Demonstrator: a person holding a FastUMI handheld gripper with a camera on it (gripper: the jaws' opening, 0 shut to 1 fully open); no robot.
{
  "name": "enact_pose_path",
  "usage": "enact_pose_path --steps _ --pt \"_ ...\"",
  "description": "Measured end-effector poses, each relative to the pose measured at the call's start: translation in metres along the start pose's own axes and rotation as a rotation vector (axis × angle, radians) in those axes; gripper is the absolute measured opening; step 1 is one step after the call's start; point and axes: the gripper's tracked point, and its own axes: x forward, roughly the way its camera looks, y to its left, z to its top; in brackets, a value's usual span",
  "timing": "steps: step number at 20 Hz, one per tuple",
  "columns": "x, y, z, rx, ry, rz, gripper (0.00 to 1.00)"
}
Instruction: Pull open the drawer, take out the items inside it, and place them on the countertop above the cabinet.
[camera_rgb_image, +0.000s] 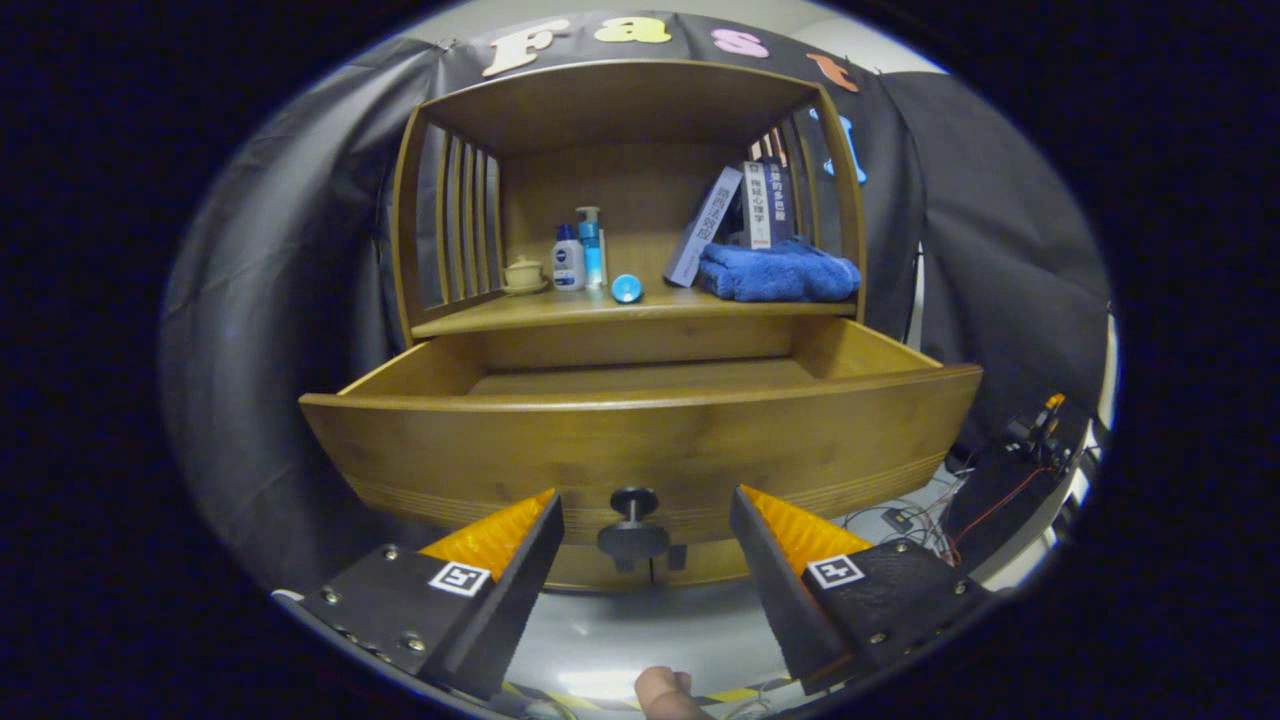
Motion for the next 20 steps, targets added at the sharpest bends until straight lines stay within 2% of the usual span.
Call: enact_pose_path --steps 4,5,9,14,20 --pt "0.018 0.004 -0.004 0.012 0.015 0.004 0.99" --pt "0.019 0.007 -0.001 0.016 -0.018 0.002 1.0" --pt "0.038 0.018 -0.008 -0.054 0.001 0.005 0.99" --pt "0.079 0.024 0.012 -0.076 -0.054 0.004 0.99" --pt "0.104 0.02 0.027 -0.043 -0.08 0.033 0.99"
